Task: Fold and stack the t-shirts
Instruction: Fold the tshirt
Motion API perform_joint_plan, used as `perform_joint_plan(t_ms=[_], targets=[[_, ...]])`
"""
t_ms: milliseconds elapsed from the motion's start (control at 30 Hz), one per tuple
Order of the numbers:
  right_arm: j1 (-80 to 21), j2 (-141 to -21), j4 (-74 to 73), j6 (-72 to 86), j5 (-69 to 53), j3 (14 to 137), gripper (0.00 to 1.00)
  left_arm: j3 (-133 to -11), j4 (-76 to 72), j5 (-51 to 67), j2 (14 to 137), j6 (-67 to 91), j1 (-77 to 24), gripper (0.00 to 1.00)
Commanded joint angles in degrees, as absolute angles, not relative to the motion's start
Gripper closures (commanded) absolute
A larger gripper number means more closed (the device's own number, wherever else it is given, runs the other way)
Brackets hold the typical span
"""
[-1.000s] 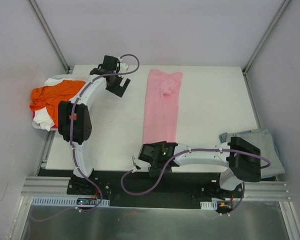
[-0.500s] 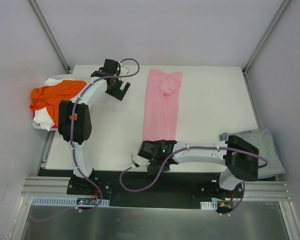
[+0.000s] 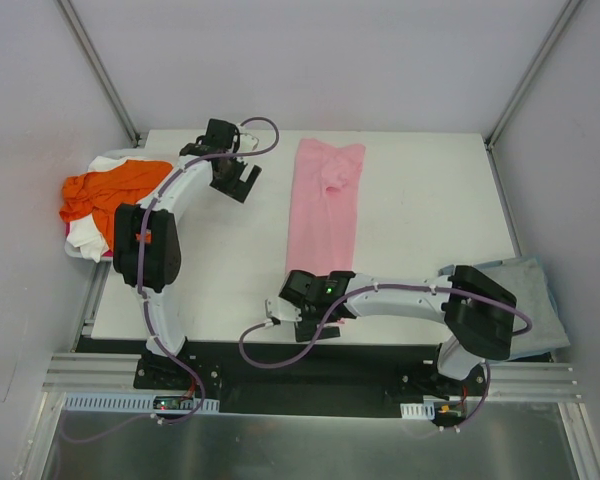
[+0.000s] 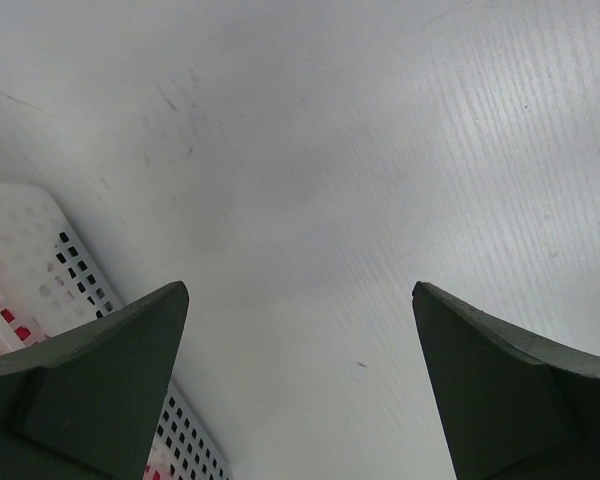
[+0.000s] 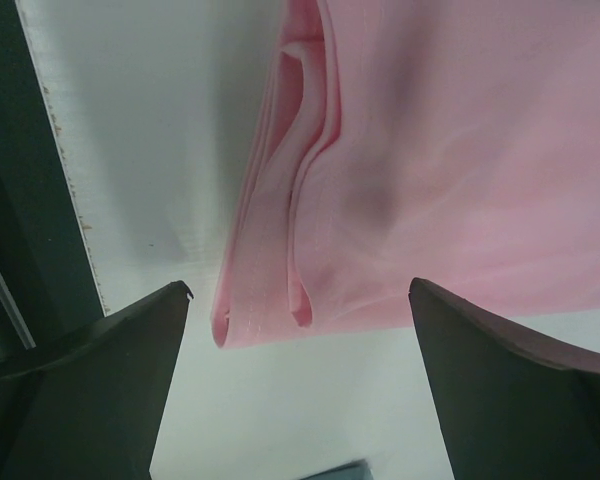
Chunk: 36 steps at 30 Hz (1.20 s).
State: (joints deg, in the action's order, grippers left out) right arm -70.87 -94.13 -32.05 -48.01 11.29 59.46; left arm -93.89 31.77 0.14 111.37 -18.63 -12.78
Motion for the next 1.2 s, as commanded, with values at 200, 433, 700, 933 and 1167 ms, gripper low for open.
perform_joint_plan(t_ms=[200,433,700,933,1167], targets=[[-67.2,-94.9,-30.8,-50.4,4.5,59.8,0.04,-92.1,30.7,2.5,107.9,-17.9,-13.0,0.04],[-65.7,-96.9,-28.9,-51.3,3.2,60.1,0.05,-90.9,30.3,3.2,107.3,-17.7,-13.0,0.05],[-65.4,-99.3,-27.4,-51.3,1.8,60.1,0.06,-90.0,30.1,2.8,106.7,-17.6,-13.1,0.04],[-64.6,-100.3,-26.9,-51.8,0.5,59.3,0.15,-89.0,30.0,2.7,106.3,-17.6,-13.1,0.05],[-62.9,-100.7,-26.8,-53.4,-5.5,58.9,0.27,-88.4,29.9,2.7,105.5,-17.4,-13.1,0.04]])
